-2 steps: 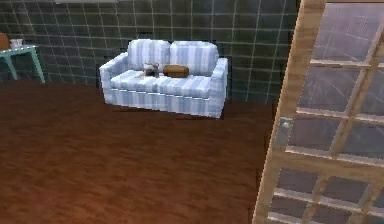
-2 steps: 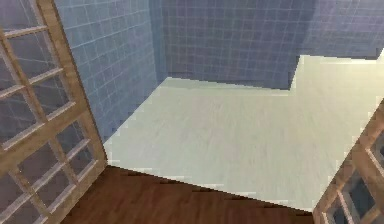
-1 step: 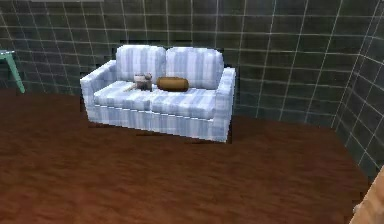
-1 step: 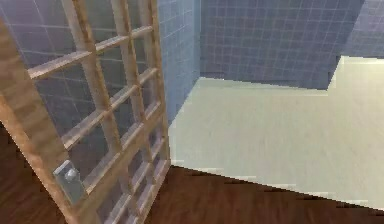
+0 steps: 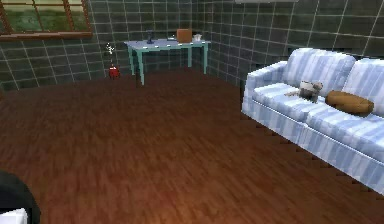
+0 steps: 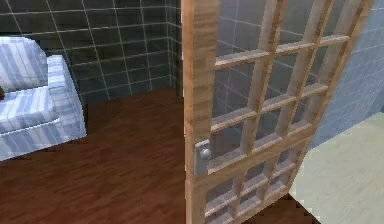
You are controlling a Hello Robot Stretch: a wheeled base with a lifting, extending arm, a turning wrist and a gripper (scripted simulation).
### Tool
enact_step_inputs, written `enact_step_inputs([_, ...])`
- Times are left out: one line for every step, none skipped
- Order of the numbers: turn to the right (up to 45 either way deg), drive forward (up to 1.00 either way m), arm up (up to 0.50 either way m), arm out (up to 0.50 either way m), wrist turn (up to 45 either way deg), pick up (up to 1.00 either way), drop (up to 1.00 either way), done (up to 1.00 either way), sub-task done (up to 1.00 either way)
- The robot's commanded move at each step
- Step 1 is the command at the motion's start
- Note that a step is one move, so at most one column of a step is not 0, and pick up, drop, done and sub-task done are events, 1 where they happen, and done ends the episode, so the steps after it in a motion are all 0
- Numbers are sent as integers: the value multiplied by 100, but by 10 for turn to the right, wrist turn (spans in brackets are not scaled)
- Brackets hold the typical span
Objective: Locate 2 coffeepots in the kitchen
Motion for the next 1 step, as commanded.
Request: enact_step_inputs([-60, 0, 0, 0, 0, 0, 0, 0, 0])
